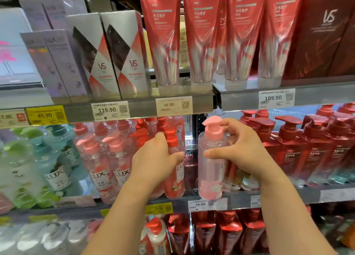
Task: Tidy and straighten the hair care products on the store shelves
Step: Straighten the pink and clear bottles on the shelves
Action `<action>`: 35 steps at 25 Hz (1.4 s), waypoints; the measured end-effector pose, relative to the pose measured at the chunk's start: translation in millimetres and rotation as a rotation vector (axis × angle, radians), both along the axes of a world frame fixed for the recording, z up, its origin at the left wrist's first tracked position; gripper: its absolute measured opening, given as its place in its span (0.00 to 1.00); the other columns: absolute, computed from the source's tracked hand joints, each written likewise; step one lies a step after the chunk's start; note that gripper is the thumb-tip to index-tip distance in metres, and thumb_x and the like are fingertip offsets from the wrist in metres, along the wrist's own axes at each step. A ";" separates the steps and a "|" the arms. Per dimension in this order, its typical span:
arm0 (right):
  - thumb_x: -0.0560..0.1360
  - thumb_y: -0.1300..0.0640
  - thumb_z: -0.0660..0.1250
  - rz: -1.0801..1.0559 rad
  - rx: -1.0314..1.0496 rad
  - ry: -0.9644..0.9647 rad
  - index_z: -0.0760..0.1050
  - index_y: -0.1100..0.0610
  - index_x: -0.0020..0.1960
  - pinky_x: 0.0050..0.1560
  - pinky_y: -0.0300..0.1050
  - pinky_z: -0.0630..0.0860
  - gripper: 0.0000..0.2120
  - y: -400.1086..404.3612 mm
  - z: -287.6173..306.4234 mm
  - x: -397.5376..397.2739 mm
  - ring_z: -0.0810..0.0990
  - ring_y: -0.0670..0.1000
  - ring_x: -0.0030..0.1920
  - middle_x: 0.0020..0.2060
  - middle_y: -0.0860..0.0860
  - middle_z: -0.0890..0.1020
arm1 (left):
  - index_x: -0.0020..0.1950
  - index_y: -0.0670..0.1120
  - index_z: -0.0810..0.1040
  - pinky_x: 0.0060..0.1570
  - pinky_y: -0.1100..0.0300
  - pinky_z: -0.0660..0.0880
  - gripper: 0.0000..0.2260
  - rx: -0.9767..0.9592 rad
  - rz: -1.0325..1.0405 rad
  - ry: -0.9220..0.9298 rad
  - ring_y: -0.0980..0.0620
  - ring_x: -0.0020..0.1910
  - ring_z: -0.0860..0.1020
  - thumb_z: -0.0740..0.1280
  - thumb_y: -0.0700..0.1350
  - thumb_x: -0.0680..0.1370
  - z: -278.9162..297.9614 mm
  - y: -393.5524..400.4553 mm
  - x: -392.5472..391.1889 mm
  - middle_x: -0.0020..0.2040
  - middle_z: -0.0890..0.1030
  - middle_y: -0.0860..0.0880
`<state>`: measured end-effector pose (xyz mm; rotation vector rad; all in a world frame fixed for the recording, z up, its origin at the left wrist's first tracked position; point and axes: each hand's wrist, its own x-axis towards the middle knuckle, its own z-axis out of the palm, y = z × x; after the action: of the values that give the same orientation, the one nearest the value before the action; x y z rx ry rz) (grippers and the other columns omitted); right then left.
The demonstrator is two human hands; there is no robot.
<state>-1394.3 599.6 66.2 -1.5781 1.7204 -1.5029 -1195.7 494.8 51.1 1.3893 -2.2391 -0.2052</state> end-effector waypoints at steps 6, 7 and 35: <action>0.53 0.38 0.80 0.042 0.020 0.069 0.76 0.33 0.52 0.46 0.39 0.72 0.29 -13.2 -0.3 8.2 0.78 0.33 0.49 0.49 0.29 0.79 | 0.46 0.51 0.68 0.40 0.54 0.73 0.18 0.088 -0.019 0.033 0.47 0.46 0.78 0.74 0.58 0.70 3.2 -1.1 2.3 0.43 0.77 0.54; 0.53 0.37 0.80 0.037 0.024 0.080 0.76 0.33 0.52 0.46 0.39 0.72 0.29 -14.1 0.1 10.2 0.78 0.33 0.49 0.49 0.28 0.79 | 0.44 0.52 0.69 0.40 0.54 0.73 0.19 0.062 -0.003 0.070 0.48 0.45 0.78 0.75 0.59 0.68 4.5 0.4 2.4 0.41 0.76 0.55; 0.51 0.35 0.79 -0.036 -0.069 0.052 0.74 0.38 0.51 0.40 0.43 0.78 0.31 -58.6 25.8 202.6 0.79 0.38 0.39 0.42 0.34 0.81 | 0.65 0.63 0.67 0.49 0.55 0.78 0.43 0.142 -0.141 0.420 0.60 0.50 0.78 0.71 0.74 0.53 9.2 15.8 152.3 0.53 0.79 0.62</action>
<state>-1191.7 540.9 92.1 -1.6423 1.7512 -1.5680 -1043.4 510.6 60.3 1.1292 -1.9953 -0.6524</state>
